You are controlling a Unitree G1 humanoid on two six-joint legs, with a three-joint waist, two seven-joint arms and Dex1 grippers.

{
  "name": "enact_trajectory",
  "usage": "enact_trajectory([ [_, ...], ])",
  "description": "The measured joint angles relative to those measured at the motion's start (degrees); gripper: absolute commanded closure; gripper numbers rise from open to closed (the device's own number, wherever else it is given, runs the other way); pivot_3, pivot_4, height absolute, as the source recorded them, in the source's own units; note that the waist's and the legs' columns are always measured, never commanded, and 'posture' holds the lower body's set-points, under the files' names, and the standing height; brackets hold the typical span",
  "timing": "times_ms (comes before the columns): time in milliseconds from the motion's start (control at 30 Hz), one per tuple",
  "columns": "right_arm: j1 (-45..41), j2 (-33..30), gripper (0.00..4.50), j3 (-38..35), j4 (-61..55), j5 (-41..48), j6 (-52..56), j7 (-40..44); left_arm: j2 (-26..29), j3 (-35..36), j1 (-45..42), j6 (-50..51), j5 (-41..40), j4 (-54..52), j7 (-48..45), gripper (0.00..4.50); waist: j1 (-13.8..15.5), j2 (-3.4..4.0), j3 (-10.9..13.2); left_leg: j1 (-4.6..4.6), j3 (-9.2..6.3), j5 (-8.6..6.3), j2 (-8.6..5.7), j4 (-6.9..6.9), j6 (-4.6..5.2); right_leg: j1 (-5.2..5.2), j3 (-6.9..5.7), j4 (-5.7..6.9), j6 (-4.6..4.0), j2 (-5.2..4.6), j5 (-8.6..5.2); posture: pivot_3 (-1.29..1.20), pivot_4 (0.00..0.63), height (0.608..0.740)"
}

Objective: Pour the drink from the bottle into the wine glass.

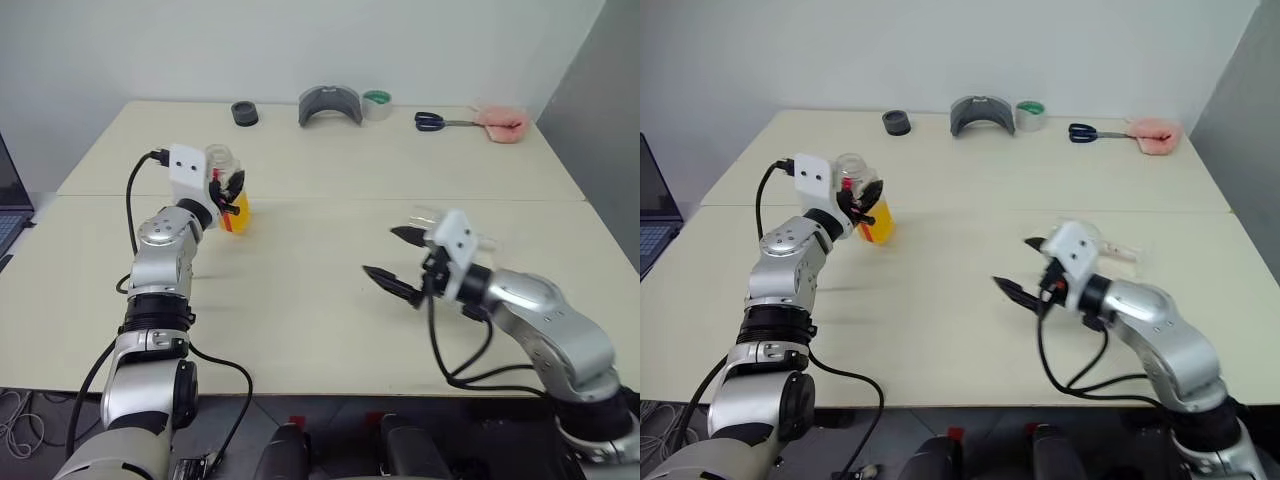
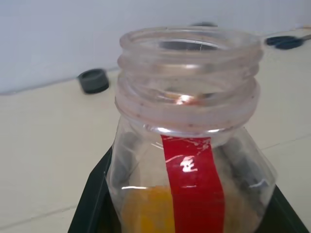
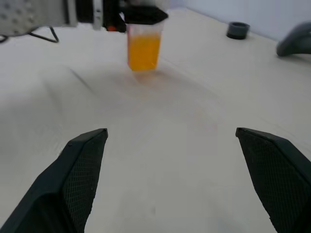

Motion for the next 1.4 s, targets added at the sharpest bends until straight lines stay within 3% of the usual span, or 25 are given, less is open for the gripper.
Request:
enact_trajectory([
  [167, -7.74, 5.14, 0.0, 6.22, 6.65, -1.69, 0.45, 0.51, 0.97, 1.9, -1.43, -0.19, -0.06, 5.2, 3.39, 2.81, 0.21, -0.01, -0.01, -0.1, -0.05, 0.1, -0.03, 0.0, -0.18, -0.03, -0.04, -0.09, -0.01, -0.06, 0.01, 0.0, 0.15, 0.74],
  [333, -10.3, 8.15, 0.0, 8.27, 9.81, -3.57, -0.15, 0.55, 0.95, 3.02, -2.21, -2.04, -1.1, 8.45, 3.33, 2.81, 0.36, -0.03, -0.02, -0.24, -0.15, 0.12, -0.04, 0.02, -0.21, -0.08, -0.14, -0.12, -0.02, -0.07, 0.01, 0.0, 0.15, 0.74],
  [600, -10.82, 10.39, 0.0, 9.14, 10.86, -5.42, -1.03, 0.64, 0.35, 3.31, -2.04, -5.5, -2.73, 9.59, -0.29, 0.21, 0.22, -0.02, -0.02, -0.24, -0.15, 0.12, -0.03, 0.01, -0.2, -0.09, -0.13, -0.11, -0.02, -0.07, 0.01, 0.0, 0.15, 0.74],
  [633, -10.82, 10.39, 0.0, 9.14, 10.86, -5.48, -1.05, 0.67, 0.35, 3.33, -1.72, -5.57, -2.87, 9.44, -0.5, 0.05, 0.18, -0.02, -0.02, -0.24, -0.15, 0.12, -0.03, 0.01, -0.2, -0.09, -0.13, -0.09, -0.02, -0.07, 0.01, 0.0, 0.15, 0.74],
  [1100, -9.61, 10.02, 0.0, 9.26, 10.35, -6.93, -1.05, 0.78, -1.13, 3.47, 7.39, -5.79, -3.61, 2.83, 0.64, 0.05, 0.05, -0.02, -0.02, -0.22, -0.18, 0.1, -0.02, 0.02, -0.18, -0.1, -0.13, -0.03, -0.02, -0.07, 0.02, 0.0, 0.15, 0.74],
  [1400, -5.66, 6.44, 0.0, 9.42, 8.1, -8.21, -1.94, 1.61, -2.01, 4.04, 10.95, -6.88, -4.99, 0.78, 1.65, 0.05, 0.08, -0.03, -0.03, -0.22, -0.17, 0.09, -0.02, 0.01, -0.15, -0.09, -0.12, -0.04, -0.02, -0.07, 0.01, 0.0, 0.15, 0.74],
])
